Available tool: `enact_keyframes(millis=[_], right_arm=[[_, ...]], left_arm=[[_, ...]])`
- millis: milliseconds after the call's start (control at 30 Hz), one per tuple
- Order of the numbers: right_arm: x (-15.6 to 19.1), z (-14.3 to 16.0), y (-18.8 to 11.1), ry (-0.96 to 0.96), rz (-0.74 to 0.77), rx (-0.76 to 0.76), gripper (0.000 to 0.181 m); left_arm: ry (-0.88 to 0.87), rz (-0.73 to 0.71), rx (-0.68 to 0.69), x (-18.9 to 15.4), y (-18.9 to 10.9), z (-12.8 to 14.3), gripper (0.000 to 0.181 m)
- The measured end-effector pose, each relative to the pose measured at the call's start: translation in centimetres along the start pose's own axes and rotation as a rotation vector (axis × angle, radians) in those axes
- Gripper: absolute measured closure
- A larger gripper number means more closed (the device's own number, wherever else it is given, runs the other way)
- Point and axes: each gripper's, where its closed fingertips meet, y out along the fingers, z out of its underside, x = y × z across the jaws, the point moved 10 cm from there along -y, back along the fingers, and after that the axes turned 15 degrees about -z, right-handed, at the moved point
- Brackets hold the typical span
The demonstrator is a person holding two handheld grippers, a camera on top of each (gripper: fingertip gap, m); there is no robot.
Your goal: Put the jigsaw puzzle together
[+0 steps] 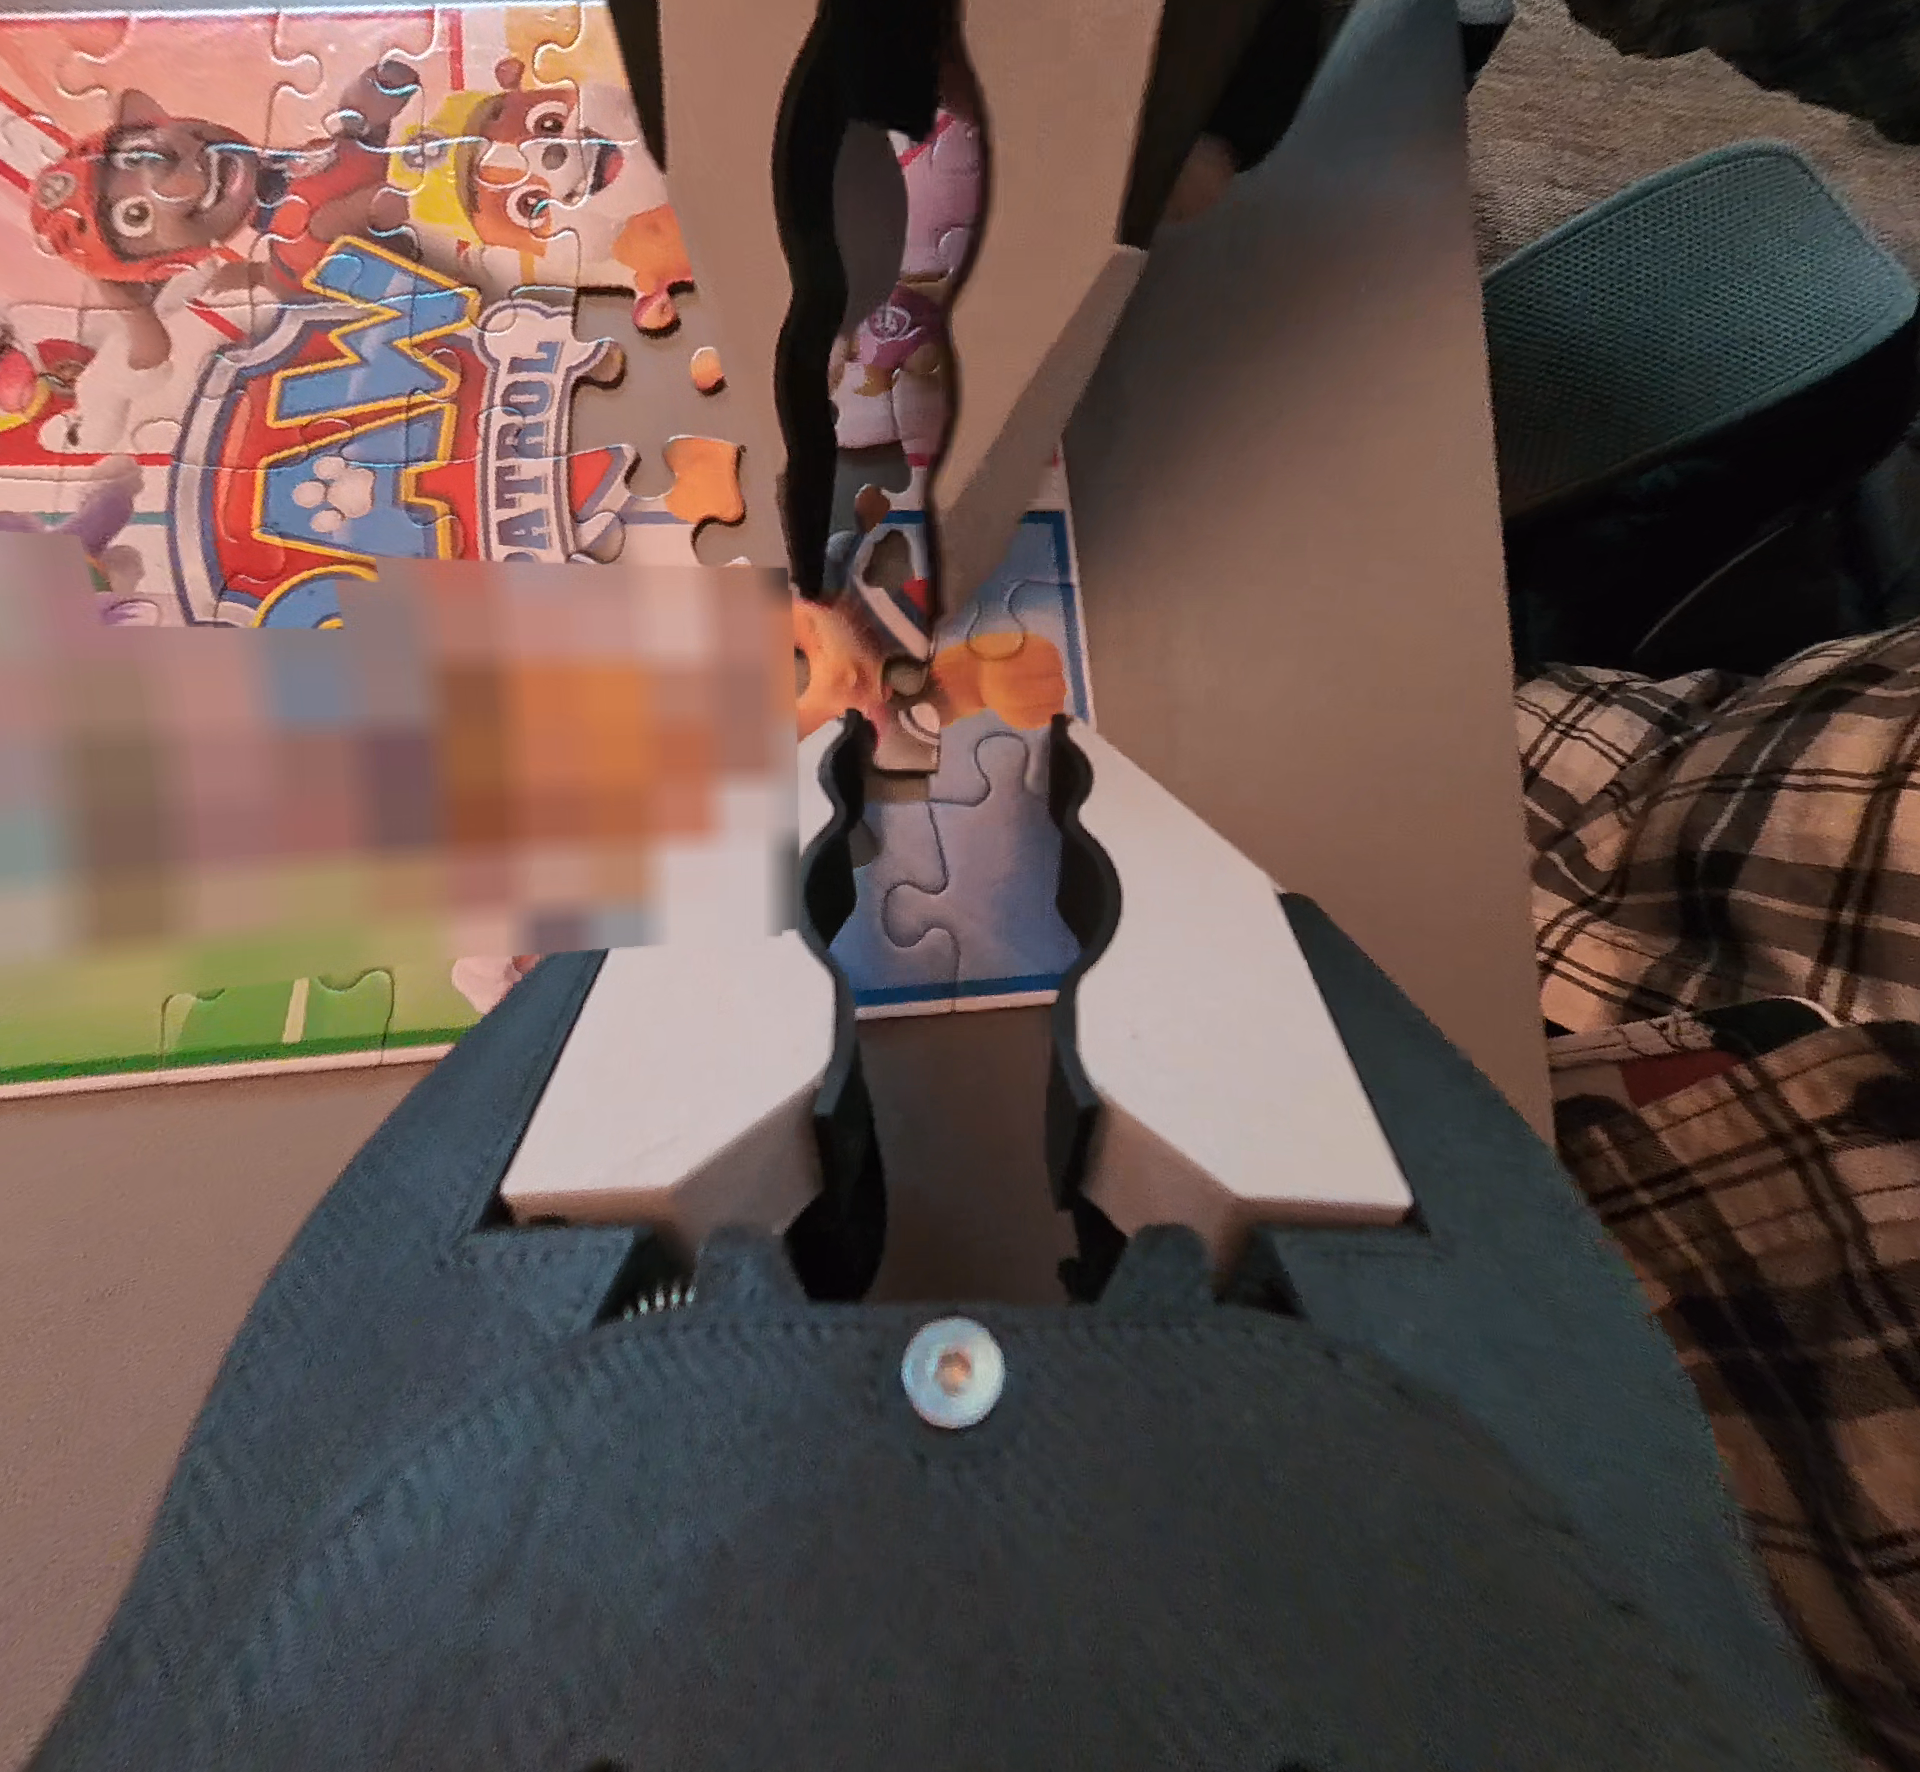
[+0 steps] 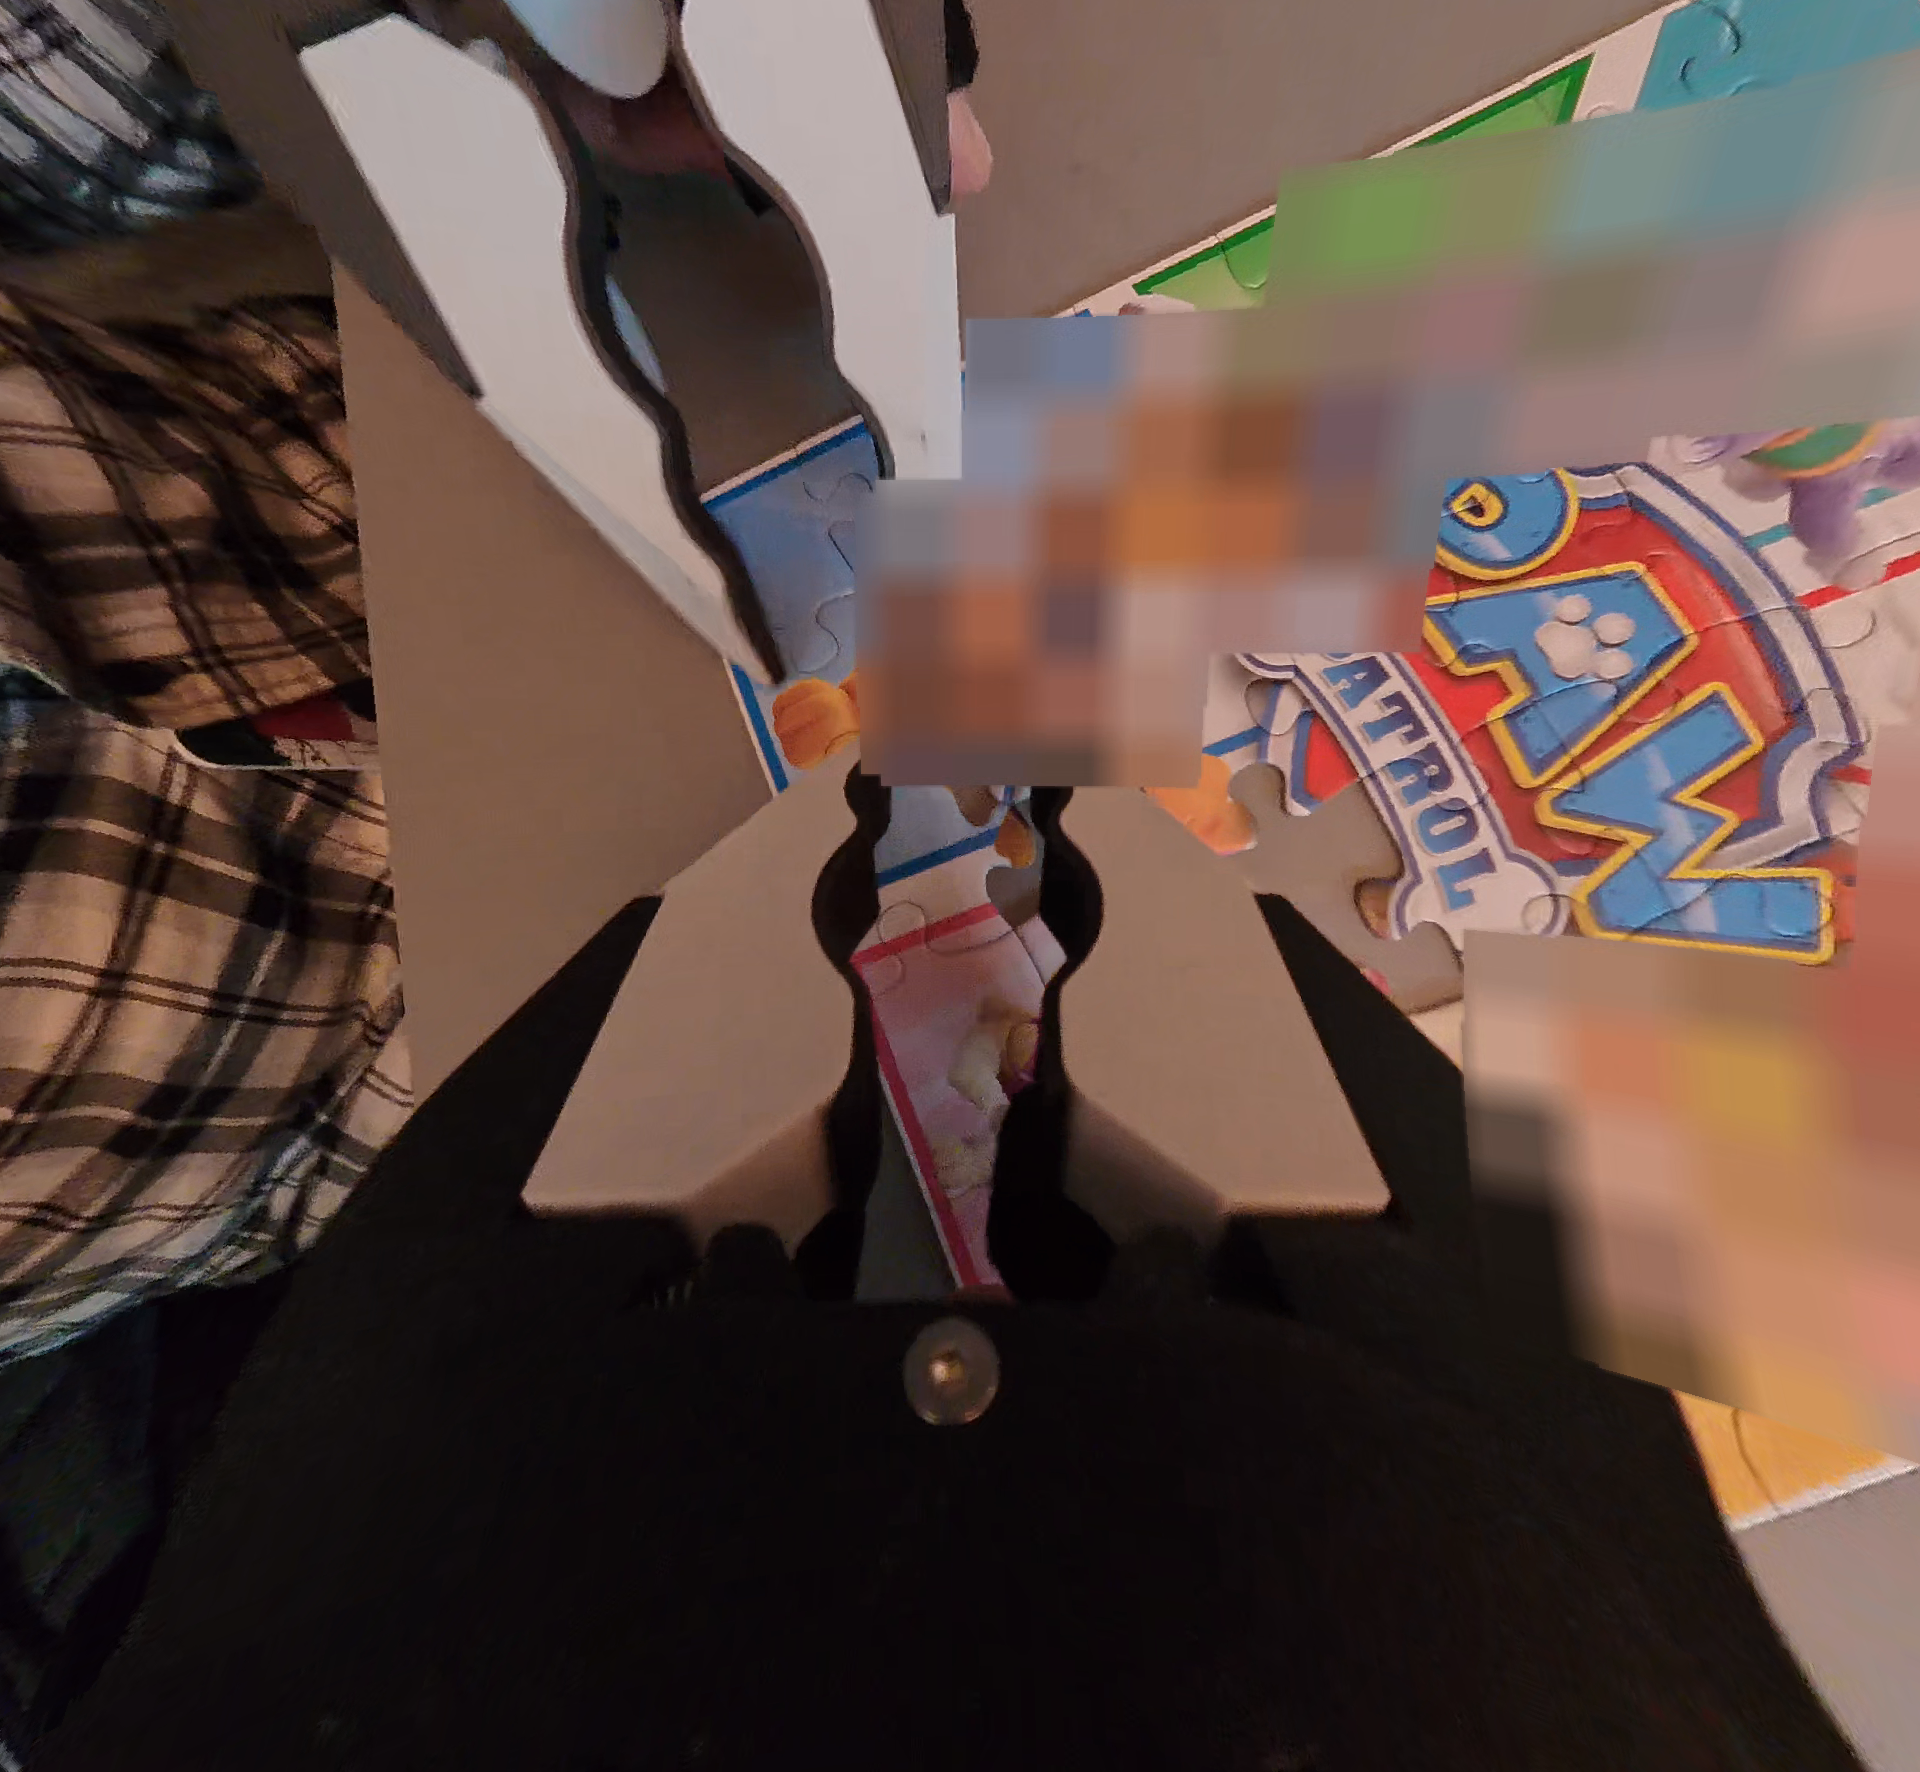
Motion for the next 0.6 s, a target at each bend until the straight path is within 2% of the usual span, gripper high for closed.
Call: enact_keyframes(millis=[67,267,300,600], right_arm=[[-0.3,-0.1,-0.1,0.018,-0.004,0.005,0.168],[0.0,0.1,-0.4,0.014,-0.005,0.030,0.173],[0.1,0.2,-0.4,0.011,-0.003,0.039,0.180],[1.4,1.1,-0.9,0.040,0.030,0.040,0.167]], left_arm=[[0.011,-0.005,0.000,-0.1,0.1,-0.1,0.146],[0.024,0.001,-0.003,-0.2,0.2,-0.2,0.144],[0.033,0.002,-0.004,-0.3,0.2,-0.3,0.143],[0.086,0.033,0.009,-0.8,0.8,-1.1,0.140]])
